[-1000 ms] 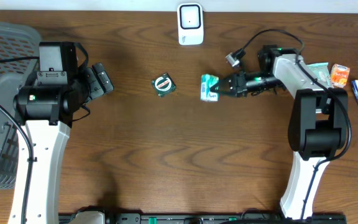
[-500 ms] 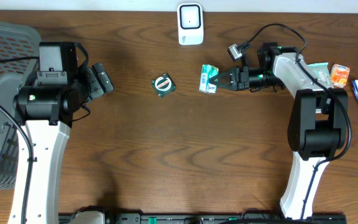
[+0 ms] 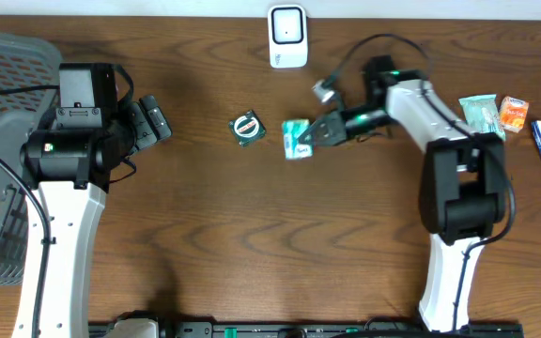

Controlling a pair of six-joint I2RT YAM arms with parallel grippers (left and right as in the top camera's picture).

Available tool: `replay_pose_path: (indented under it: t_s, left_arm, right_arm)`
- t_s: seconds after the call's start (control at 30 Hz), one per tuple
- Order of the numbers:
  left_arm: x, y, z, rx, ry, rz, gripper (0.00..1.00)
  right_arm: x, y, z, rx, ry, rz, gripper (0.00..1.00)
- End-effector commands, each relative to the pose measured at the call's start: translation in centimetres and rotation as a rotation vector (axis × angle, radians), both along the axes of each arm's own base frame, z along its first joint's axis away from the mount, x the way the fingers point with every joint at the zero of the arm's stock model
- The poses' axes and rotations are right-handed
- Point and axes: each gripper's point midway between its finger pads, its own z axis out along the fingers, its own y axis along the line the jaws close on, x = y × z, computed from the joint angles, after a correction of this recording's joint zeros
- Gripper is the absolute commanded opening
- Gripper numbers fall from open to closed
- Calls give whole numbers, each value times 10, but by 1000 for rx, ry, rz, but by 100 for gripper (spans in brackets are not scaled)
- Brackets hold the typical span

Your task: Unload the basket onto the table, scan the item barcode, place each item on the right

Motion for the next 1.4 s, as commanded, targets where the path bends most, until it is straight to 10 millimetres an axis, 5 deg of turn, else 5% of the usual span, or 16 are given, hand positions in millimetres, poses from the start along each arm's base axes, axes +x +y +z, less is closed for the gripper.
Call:
replay_pose_path:
  t_s: [0.0,0.27,0.6,0.83,1.03,1.37]
  left_arm:
    - [0,4,0,18,2,8,98]
    - [0,4,0,18,2,9,98]
    - [0,4,0,18,2,8,98]
    - [0,4,0,18,2,8,98]
    - [0,4,0,18,2,8,98]
    - [0,4,0,18,2,8,98]
  right_arm:
    - [35,-39,-23,-541,-124,-136,1]
    - [136,-78,47,-976,-634,-364,1]
    - [221,-15,107,-863,-1226,-321,1]
    - [253,5,94,-839,-1403,-334,1]
    - [260,16,75,-827,-1433,-335,1]
    - [258,-1,109,-895,-1444,-406,1]
